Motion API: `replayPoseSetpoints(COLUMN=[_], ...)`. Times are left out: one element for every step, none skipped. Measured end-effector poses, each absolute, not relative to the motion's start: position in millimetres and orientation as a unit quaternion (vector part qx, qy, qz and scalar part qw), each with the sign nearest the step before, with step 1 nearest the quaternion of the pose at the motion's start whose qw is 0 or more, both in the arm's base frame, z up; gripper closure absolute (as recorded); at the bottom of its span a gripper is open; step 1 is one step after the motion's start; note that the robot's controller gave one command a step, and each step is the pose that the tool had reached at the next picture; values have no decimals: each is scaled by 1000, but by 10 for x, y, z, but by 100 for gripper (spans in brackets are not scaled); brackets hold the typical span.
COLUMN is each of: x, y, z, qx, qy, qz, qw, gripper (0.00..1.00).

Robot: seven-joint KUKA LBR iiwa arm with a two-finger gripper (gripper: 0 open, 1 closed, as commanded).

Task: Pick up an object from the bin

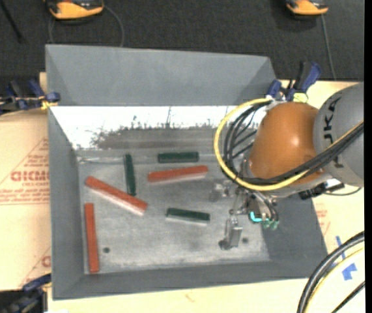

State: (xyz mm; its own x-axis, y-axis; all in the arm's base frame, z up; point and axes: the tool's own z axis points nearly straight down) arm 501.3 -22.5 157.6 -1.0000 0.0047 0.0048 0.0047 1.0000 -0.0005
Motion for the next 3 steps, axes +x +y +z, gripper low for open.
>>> replayPoseSetpoints(x=[5675,5675,5645], y=[-107,-112,-113], z=[679,706,2181], qx=[-110,-109,37], qy=[-994,-994,-999], qz=[-1,0,1], qw=[-1,-2,-5], gripper=[0,100,100])
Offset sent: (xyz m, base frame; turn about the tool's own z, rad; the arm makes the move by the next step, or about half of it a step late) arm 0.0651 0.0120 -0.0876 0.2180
